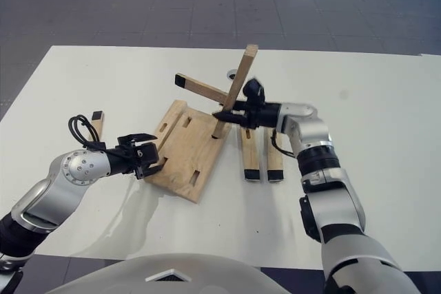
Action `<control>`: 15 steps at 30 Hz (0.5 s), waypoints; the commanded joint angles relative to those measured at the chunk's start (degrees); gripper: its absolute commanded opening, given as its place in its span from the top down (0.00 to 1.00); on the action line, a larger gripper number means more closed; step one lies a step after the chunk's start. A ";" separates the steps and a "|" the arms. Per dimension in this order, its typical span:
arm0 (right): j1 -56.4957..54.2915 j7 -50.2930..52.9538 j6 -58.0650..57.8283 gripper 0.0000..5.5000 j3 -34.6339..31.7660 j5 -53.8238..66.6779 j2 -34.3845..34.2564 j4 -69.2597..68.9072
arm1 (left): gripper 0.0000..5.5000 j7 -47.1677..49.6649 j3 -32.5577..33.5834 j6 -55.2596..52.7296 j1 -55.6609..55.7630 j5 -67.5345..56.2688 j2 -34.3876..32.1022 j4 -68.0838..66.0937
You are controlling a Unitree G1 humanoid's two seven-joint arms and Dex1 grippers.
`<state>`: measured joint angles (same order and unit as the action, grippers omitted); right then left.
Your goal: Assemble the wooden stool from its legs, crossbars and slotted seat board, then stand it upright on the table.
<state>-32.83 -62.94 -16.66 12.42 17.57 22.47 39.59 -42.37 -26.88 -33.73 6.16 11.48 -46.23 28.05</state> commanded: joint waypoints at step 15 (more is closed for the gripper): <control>-6.78 3.20 -11.41 0.14 -12.45 1.29 9.36 -11.78 | 0.29 -1.33 -1.86 -3.75 -5.04 0.56 0.93 -0.69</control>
<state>-36.92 -61.55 -25.55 2.33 18.28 30.11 28.64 -42.15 -26.16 -35.60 4.90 12.16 -45.51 29.62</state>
